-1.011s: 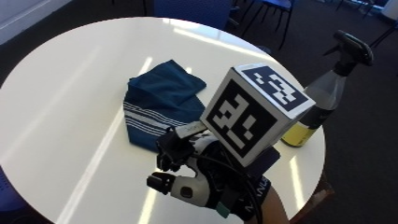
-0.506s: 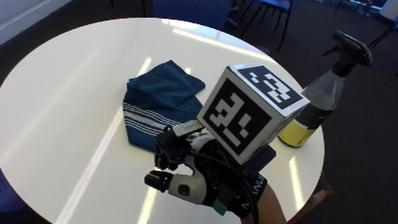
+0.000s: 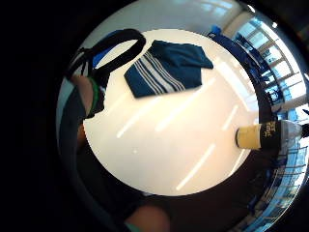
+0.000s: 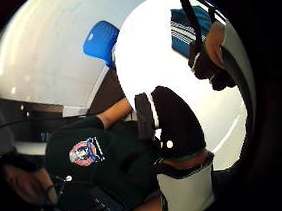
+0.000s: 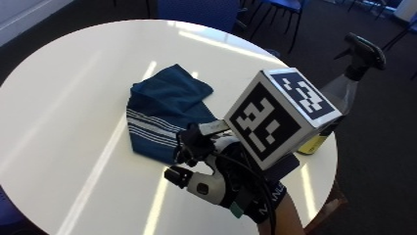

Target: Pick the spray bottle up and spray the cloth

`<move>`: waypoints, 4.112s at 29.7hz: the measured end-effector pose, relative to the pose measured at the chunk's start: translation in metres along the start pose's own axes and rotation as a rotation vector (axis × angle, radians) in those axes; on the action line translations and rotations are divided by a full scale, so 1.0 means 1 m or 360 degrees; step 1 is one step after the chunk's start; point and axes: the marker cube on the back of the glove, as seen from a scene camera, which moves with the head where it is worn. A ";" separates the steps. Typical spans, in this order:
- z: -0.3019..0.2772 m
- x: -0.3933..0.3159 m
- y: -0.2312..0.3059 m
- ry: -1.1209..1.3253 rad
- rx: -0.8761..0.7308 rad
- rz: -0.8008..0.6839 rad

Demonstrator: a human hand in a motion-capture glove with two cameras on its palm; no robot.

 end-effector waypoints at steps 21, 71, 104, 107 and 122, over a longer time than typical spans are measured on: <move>-0.028 0.070 0.005 -0.0082 0.0555 0.0441; -0.041 0.209 -0.036 -0.0544 0.1416 0.1528; -0.046 0.271 -0.033 -0.1207 0.1126 0.1556; -0.050 0.273 -0.035 -0.1220 0.1061 0.1544; -0.049 0.280 -0.041 -0.1263 0.0939 0.1417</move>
